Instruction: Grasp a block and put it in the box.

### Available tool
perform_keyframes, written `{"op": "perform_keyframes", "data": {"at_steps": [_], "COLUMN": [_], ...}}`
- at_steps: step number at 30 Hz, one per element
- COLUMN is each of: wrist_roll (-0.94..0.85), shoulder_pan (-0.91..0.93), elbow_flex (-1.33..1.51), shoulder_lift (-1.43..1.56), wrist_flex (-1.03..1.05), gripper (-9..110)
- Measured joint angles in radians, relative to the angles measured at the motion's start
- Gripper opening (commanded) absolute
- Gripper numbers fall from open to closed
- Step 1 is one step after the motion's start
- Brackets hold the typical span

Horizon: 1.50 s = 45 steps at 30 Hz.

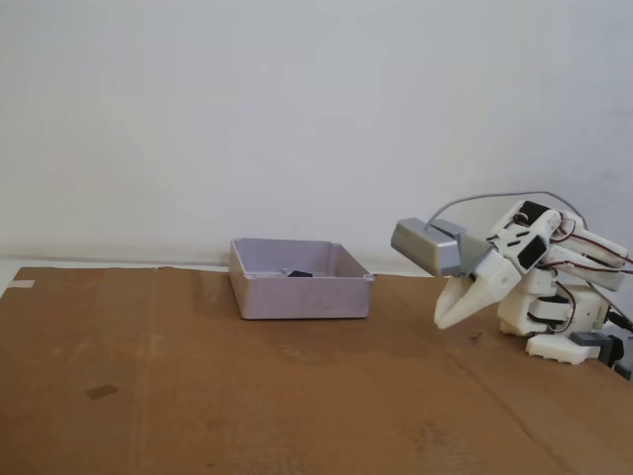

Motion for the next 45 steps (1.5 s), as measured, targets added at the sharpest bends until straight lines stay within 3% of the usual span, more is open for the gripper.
{"op": "perform_keyframes", "data": {"at_steps": [12, 45], "wrist_roll": [0.035, -0.118], "shoulder_pan": [0.000, -0.015], "elbow_flex": [0.000, 0.000], "shoulder_lift": [0.002, 0.006], "wrist_flex": [0.222, 0.236], "gripper": [0, 0]}}
